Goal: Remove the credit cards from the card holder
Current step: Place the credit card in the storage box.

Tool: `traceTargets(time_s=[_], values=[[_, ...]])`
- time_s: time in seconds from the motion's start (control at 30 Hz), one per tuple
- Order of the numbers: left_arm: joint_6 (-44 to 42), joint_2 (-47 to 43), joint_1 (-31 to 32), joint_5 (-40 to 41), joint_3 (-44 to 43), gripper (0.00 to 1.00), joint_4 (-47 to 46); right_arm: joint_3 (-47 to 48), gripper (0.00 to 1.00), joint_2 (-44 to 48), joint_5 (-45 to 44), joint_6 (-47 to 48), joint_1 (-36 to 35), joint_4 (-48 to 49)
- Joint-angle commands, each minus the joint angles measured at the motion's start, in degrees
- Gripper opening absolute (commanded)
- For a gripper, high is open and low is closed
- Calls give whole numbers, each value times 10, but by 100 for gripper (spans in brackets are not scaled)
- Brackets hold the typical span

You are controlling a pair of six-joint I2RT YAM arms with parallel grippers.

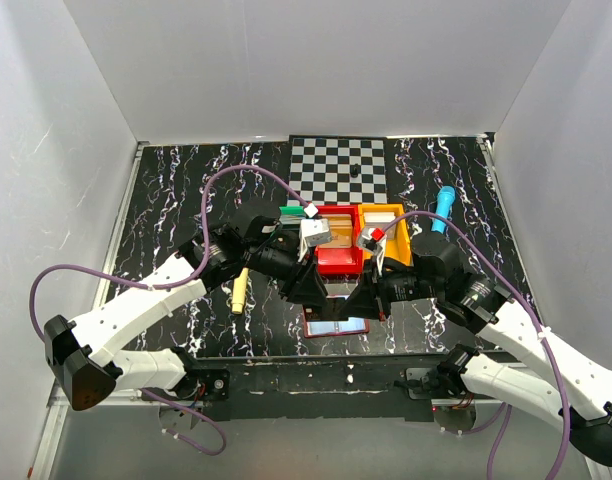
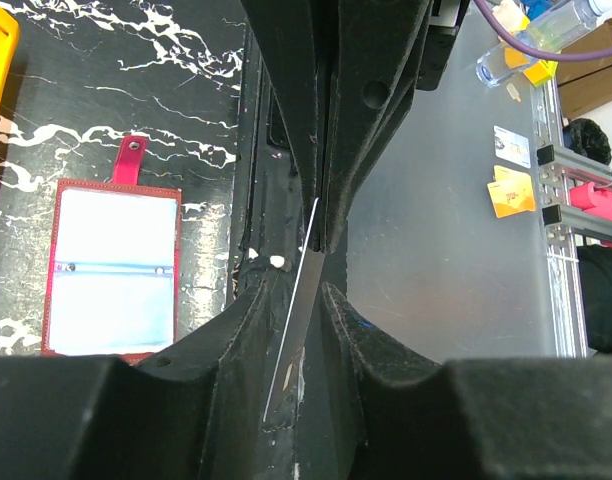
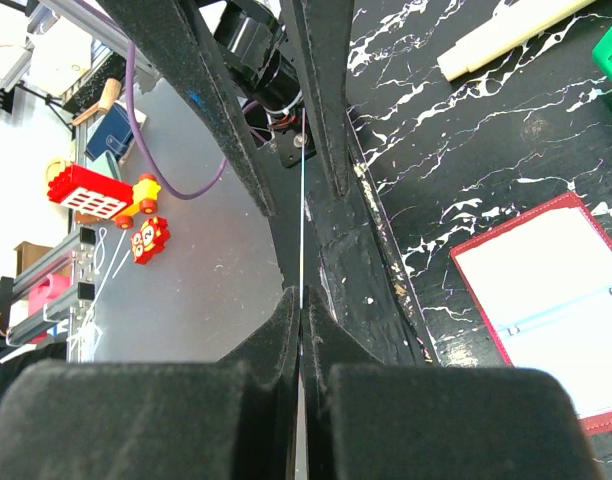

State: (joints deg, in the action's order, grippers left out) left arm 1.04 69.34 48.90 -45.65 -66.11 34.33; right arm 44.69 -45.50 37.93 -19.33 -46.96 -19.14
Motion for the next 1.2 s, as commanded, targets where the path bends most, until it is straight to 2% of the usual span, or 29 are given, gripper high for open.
traceTargets(time_s=[0.0,0.23,0.37,0.43,0.47,0.6,0.63,0.67,0.7,0.8,1.0,1.1,1.17], values=[[-8,-1,0,-1,1,24,5,9,1,0,8,-1,-3,27],[-8,2,0,-14,8,12,4,8,1,-1,10,-3,-2,31],[-25,0,0,-18,13,1,4,9,1,0,11,-2,-2,31],[-26,-2,1,-17,15,0,3,9,1,1,7,-2,-2,28],[-26,-4,1,-17,16,0,2,10,6,3,3,-2,-2,25],[-25,-14,0,-14,19,0,0,16,39,8,-19,-5,-2,12],[-24,-15,1,-9,20,0,0,20,49,11,-29,-5,-2,5],[-21,-16,0,-1,22,0,0,25,68,13,-44,-4,-2,-5],[-15,-17,0,19,22,0,0,33,75,18,-60,-4,-2,-22],[22,-15,-13,63,23,0,2,59,77,36,-139,-1,-1,-71],[70,-44,-56,155,29,0,-3,66,76,90,-245,-30,-1,-106],[67,-77,-59,242,31,0,-5,45,74,125,-278,-50,-1,-100],[34,-91,-63,259,37,0,-18,30,73,144,-290,-51,-1,-88]])
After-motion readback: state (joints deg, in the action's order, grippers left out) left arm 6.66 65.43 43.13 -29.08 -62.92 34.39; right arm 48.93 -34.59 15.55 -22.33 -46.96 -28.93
